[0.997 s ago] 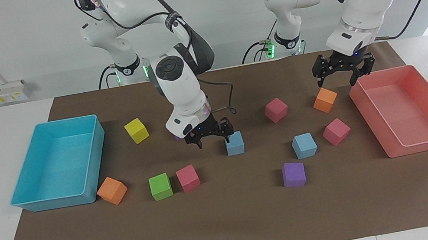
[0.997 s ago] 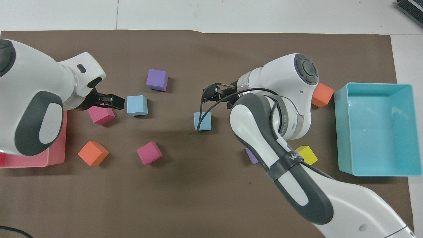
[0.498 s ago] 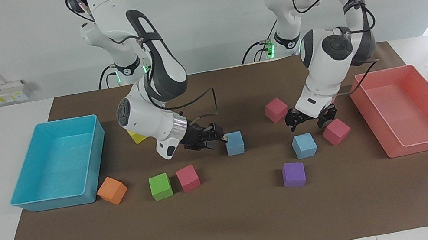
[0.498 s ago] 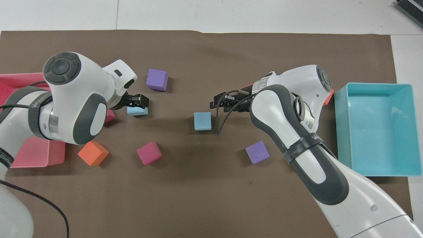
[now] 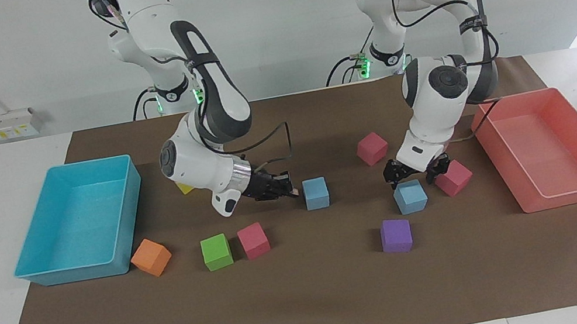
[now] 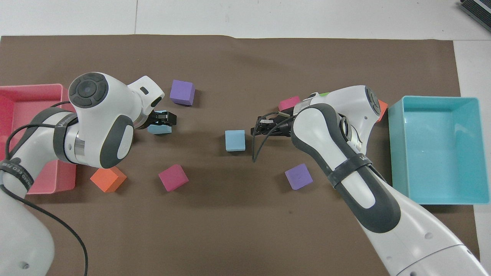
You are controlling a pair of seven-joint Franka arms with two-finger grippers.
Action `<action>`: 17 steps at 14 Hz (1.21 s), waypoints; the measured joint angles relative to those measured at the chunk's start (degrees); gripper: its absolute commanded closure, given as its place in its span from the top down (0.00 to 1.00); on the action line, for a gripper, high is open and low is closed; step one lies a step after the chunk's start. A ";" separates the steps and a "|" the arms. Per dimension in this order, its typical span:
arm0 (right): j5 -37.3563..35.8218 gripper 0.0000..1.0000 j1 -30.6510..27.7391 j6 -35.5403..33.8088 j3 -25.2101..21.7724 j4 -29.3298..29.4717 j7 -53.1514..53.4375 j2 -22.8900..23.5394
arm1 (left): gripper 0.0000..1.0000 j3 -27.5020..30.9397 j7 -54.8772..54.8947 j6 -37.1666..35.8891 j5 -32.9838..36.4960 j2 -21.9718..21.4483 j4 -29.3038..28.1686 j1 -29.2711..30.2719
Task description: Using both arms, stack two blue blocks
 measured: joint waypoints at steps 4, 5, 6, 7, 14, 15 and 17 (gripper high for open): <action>4.11 0.00 -0.41 0.10 -0.06 -1.55 -6.25 1.29 | 1.00 0.00 -0.79 3.60 0.03 4.74 -0.34 0.00; 4.13 0.00 -0.52 0.11 -0.05 -1.65 -6.38 1.44 | 1.00 0.00 -1.04 3.66 0.04 5.07 -0.33 0.00; 4.13 0.00 -0.67 0.11 -0.05 -1.74 -6.39 1.49 | 1.00 0.00 -1.23 3.66 0.05 5.08 -0.31 0.00; 4.24 0.00 -0.85 0.11 -0.05 -1.85 -6.41 1.54 | 1.00 0.00 -1.36 3.66 0.11 5.07 -0.19 0.00; 12.77 0.00 -0.86 1.66 0.04 -3.49 -11.08 2.46 | 0.26 -0.05 -5.22 4.19 5.17 4.93 0.05 -0.01; 12.79 0.00 -0.82 1.95 0.11 -3.59 -11.36 2.50 | 0.23 -0.08 -5.82 4.19 5.58 4.87 0.14 -0.02; 12.84 0.00 -0.83 2.17 0.17 -3.74 -13.71 2.62 | 0.21 -0.08 -7.37 4.10 5.82 4.64 0.36 -0.04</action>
